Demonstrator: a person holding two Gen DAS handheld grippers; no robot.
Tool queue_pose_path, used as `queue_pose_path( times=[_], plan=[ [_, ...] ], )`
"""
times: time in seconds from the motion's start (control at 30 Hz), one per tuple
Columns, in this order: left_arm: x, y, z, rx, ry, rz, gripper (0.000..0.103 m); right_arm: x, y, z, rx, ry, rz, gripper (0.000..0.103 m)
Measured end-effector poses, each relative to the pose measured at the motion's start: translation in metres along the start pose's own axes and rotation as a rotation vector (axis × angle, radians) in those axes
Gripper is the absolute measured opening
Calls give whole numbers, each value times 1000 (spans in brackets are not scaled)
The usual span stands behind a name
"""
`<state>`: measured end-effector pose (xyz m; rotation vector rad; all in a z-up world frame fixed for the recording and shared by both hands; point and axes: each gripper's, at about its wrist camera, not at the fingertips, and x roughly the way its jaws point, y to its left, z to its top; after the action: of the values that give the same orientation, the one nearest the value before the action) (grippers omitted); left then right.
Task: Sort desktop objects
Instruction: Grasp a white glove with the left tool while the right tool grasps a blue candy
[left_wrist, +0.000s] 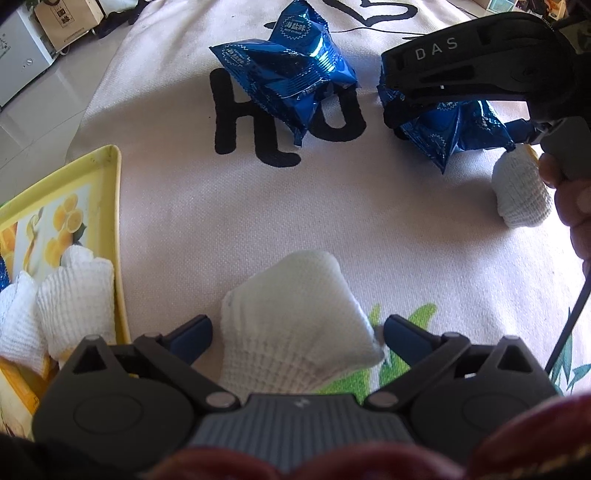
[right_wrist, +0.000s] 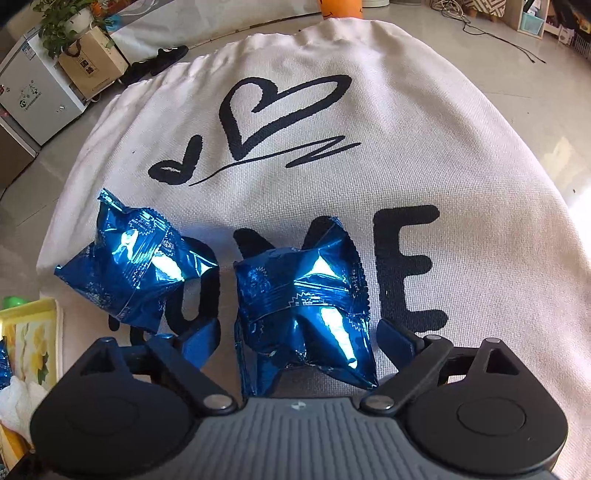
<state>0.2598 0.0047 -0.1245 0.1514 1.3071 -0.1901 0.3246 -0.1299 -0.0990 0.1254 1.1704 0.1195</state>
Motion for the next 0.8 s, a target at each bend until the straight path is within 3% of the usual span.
queue_pose_path(
  times=[0.17,0.27,0.3,0.5,0.67,0.8],
  plan=[
    [-1,0,-1,7,-6,-1,103,0,5,-2,-32,-7,-30,92],
    [-2,0,-3,11,-15,-2,102,-1,7,-2,-56,-20,-54,83],
    [-3,0,-3,13,-21,-3,99,-2,8,-2,-65,-21,-58,77],
    [-14,7,0,-19,-62,-35,70,-9,8,-7,-47,-37,-54,75],
    [-20,26,1,-116,-63,-89,59,-23,4,0,-9,-58,-57,75],
    [-19,35,11,-135,-92,-93,57,-34,2,2,-1,-76,-41,72]
  ],
)
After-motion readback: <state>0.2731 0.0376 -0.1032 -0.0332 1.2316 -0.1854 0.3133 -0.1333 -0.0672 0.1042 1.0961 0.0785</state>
